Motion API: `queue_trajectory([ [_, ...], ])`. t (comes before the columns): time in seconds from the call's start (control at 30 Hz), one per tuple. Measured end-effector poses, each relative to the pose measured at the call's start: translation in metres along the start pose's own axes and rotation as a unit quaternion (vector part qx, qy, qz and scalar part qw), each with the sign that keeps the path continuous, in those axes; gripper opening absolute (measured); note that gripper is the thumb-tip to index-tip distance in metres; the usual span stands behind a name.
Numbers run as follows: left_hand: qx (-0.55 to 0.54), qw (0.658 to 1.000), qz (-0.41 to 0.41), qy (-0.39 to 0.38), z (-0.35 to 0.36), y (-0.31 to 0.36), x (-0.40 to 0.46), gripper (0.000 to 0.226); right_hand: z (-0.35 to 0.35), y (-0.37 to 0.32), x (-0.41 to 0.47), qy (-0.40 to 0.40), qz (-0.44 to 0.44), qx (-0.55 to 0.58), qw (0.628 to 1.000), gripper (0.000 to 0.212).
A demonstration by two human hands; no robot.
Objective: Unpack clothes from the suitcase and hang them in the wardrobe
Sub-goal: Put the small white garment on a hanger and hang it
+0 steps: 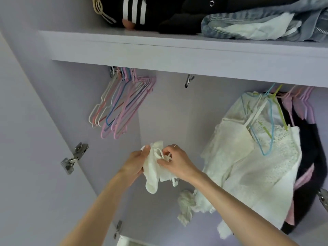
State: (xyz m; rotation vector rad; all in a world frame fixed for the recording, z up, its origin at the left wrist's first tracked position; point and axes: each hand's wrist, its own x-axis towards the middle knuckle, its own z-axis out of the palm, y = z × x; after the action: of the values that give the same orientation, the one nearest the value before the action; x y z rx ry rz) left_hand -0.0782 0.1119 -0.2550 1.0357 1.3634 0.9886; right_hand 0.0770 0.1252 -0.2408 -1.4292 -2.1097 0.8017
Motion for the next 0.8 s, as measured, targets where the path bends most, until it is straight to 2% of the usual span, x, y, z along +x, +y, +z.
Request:
queue_trajectory([
  [0.13, -0.035, 0.999, -0.011, 0.018, -0.012, 0.005, 0.014, 0.043, -0.014, -0.001, 0.022, 0.047, -0.005, 0.01, 0.999, 0.017],
  [0.2, -0.041, 0.998, -0.024, 0.037, -0.022, 0.008, 0.021, 0.041, -0.025, -0.003, 0.031, 0.02, 0.016, 0.055, 0.998, 0.025],
  [0.3, -0.038, 0.999, -0.02, -0.003, -0.03, 0.014, 0.03, 0.04, -0.023, -0.012, 0.037, -0.046, 0.027, 0.085, 0.995, 0.039],
  [0.43, -0.062, 0.998, -0.006, -0.028, -0.037, 0.019, 0.039, 0.039, 0.0, -0.019, 0.047, -0.067, 0.04, 0.087, 0.993, 0.034],
  [0.57, -0.078, 0.996, -0.019, -0.031, -0.047, 0.019, 0.044, 0.04, 0.004, -0.018, 0.055, -0.062, 0.037, 0.036, 0.997, 0.027],
  [0.67, -0.069, 0.997, -0.045, -0.009, -0.05, 0.018, 0.048, 0.038, -0.004, -0.021, 0.063, -0.027, 0.051, 0.126, 0.99, 0.024],
  [0.73, 0.0, 0.998, -0.065, 0.023, -0.051, 0.015, 0.05, 0.031, -0.015, -0.023, 0.068, 0.01, 0.079, 0.236, 0.968, 0.012],
  [0.8, 0.074, 0.994, -0.065, 0.057, -0.054, 0.011, 0.053, 0.022, -0.022, -0.023, 0.071, 0.001, 0.072, 0.258, 0.963, 0.012],
])
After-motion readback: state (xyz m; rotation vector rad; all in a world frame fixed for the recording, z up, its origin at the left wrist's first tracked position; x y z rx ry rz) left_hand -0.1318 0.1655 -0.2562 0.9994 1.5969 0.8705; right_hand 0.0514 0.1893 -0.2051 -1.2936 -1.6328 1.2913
